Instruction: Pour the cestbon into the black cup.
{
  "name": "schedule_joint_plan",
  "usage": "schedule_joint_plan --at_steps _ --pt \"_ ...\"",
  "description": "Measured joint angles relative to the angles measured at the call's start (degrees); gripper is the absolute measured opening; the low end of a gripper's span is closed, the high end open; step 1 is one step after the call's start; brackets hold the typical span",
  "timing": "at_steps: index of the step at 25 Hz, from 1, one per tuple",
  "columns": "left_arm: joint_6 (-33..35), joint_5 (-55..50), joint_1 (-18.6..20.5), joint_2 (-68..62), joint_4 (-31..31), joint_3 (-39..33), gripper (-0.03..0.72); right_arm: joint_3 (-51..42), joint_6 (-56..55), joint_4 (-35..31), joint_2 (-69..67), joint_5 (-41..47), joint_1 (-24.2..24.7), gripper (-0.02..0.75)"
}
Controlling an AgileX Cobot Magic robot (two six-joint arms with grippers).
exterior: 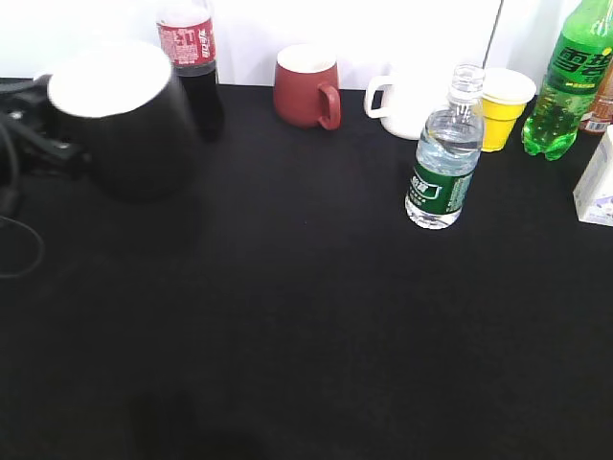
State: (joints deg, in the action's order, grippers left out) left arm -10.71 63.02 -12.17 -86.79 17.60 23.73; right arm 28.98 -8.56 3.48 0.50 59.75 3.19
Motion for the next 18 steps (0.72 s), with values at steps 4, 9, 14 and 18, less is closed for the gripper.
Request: schedule_joint_plan --at_steps 4,9,14,18 --pt "-0.37 -2.19 -4.02 0.37 0.42 0.00 0.052 0.00 0.00 -0.06 0.00 0.00 0.00 0.592" --pt "-3.11 -5.00 -4.40 0.37 4.63 0.00 0.052 0.00 0.00 -0.12 0.00 0.00 0.00 0.592" --pt "-3.17 -5.29 -4.46 0.37 4.81 0.00 0.052 1.38 0.00 -3.48 -4.10 -6.28 0.00 0.592" --pt "-3.17 -5.52 -4.46 0.37 4.81 0.00 0.051 1.77 0.61 -3.48 -16.43 -31.61 0.00 0.592"
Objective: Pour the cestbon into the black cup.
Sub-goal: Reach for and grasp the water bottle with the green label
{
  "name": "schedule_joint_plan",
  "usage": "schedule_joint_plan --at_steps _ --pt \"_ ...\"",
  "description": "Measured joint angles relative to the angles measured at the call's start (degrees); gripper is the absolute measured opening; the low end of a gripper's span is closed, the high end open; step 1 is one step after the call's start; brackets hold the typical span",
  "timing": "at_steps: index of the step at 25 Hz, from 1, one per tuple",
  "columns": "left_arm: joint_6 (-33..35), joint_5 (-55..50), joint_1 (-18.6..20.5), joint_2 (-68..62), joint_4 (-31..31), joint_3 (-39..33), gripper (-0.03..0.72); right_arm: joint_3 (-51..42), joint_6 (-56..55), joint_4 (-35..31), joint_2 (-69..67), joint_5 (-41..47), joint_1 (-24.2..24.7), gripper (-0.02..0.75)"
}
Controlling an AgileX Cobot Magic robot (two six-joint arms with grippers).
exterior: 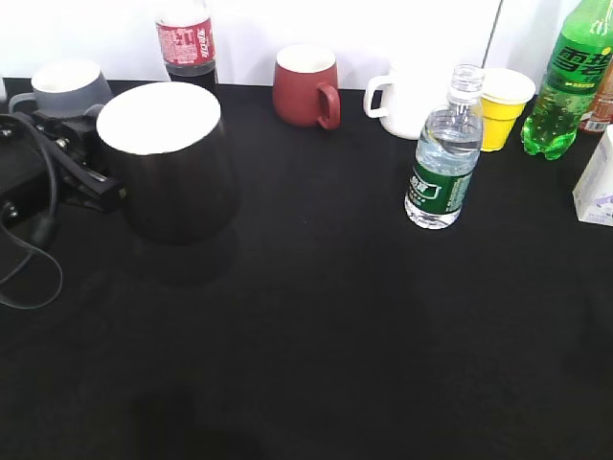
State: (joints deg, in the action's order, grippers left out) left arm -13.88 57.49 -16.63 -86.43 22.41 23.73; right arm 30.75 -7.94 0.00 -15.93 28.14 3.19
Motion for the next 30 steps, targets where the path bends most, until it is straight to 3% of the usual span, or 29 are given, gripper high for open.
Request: schedule_joint_plan --at_steps 5,10,14,18,21,24,30 --pt "0.00 0.00 0.00 0.00 0.00 0.00 0.052 0.00 1.82 0.00 -15.72 -24.27 -0.05 0.592" --pt "0.00 0.00 0.00 0.00 0.00 0.00 0.052 -0.24 1.97 7.15 -30.11 -32.93 -8.55 0.592" --pt "-0.05 0.00 -0.04 0.00 0.05 0.00 0.052 -0.35 0.63 7.49 -41.12 -37.28 -11.89 0.592" --pt "-0.05 0.00 -0.04 0.00 0.05 0.00 0.052 -6.58 -2.67 7.55 -51.61 -49.09 -16.51 0.592" --pt "-0.05 0.00 -0.04 0.00 0.05 0.00 0.052 -10.45 -3.41 9.11 -57.60 -58.54 -17.16 0.592" --pt "-0.05 0.00 -0.04 0.00 0.09 0.00 0.051 -10.62 -3.60 17.88 -66.52 -66.49 -17.16 0.592" --pt "-0.10 0.00 -0.04 0.00 0.23 0.00 0.051 -6.84 -5.41 18.62 -79.11 -74.93 -17.16 0.660"
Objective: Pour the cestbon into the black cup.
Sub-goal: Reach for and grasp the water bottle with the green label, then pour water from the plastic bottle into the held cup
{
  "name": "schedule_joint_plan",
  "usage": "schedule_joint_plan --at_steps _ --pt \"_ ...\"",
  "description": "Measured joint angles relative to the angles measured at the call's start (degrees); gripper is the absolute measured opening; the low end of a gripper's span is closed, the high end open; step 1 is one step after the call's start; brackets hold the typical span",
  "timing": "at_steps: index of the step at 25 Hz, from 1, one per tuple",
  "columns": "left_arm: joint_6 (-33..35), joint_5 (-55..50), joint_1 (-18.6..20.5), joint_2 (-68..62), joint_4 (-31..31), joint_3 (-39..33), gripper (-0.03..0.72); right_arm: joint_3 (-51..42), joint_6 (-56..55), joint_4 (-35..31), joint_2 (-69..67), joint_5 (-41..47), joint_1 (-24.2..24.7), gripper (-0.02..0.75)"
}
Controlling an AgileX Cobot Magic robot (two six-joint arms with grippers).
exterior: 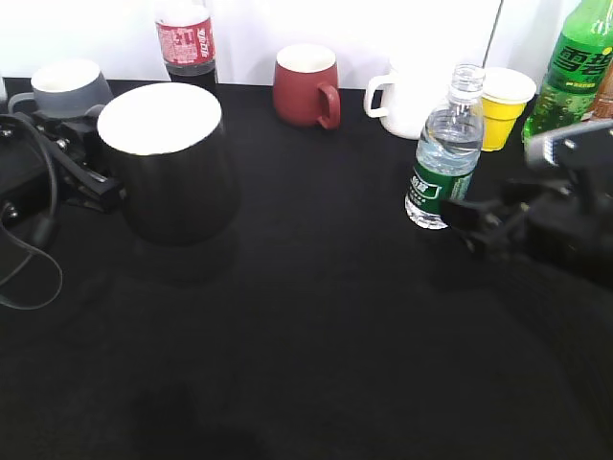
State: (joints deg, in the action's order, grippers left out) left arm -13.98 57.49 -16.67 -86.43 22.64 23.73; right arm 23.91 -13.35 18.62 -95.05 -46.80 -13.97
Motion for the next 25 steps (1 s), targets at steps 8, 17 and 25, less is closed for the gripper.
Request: schedule_joint_plan --at_steps 8,17,25 --pt "-0.05 -2.59 0.00 0.00 2.12 0.00 0.051 14.87 0.05 3.25 -14.08 -4.41 -0.04 0.645" --pt "-0.05 -2.59 0.00 0.00 2.64 0.00 0.050 16.58 0.04 4.78 -14.72 -4.82 -0.04 0.501" --pt "-1.23 -0.69 -10.77 -5.40 6.14 5.78 0.050 16.41 -0.57 22.17 5.01 3.05 -0.11 0.501"
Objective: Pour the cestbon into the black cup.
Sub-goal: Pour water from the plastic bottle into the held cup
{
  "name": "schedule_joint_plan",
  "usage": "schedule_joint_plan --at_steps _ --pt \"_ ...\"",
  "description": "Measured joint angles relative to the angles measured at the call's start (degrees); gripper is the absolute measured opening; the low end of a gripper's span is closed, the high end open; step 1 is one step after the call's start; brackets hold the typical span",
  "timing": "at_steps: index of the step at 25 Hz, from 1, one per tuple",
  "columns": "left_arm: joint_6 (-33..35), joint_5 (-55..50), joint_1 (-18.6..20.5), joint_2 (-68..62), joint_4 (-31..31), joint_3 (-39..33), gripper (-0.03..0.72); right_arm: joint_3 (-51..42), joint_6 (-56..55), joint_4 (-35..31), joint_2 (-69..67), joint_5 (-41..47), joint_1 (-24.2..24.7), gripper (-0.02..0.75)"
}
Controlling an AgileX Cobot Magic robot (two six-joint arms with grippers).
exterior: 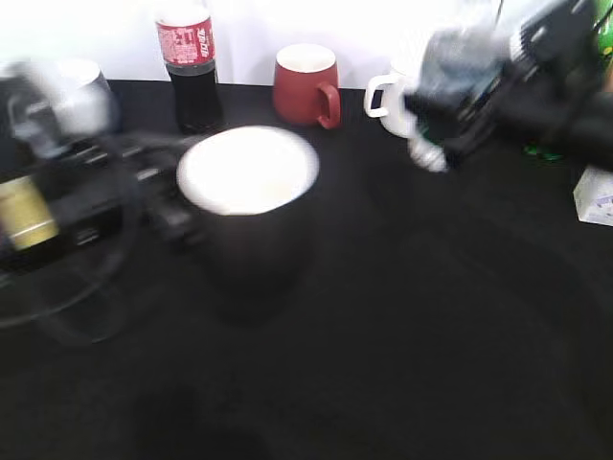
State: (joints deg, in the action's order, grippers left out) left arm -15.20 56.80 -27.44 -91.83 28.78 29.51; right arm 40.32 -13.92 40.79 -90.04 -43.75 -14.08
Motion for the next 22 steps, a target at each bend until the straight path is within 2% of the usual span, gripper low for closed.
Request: schedule_joint_plan --at_steps 4,7,9,14,17,22 --pt "-2.10 -4.68 -7.99 -4.84 -1.54 9.46 0.050 0.00 10.90 4.13 5.83 2.94 0.00 0.501" --pt "-2.34 -8.53 -11.67 -6.81 -3.89 14.94 0.050 -0.02 17.24 4.49 5.87 3.27 0.00 0.501" --pt "-2.46 -8.98 -12.05 -7.38 -5.97 16.50 0.050 -0.02 23.62 4.49 5.87 3.27 0.00 0.501" --pt "-2.46 -10.02 -12.05 -7.77 -6.22 17.16 0.050 -0.02 42.20 4.74 5.87 2.65 0.00 0.501" --pt "-2.51 -11.70 -12.17 -7.77 -3.97 17.16 0.050 -0.02 47.57 4.74 5.87 0.79 0.00 0.501" --pt "-2.51 -12.18 -12.63 -7.77 -3.65 17.16 0.050 -0.02 55.70 3.20 5.87 0.58 0.00 0.501"
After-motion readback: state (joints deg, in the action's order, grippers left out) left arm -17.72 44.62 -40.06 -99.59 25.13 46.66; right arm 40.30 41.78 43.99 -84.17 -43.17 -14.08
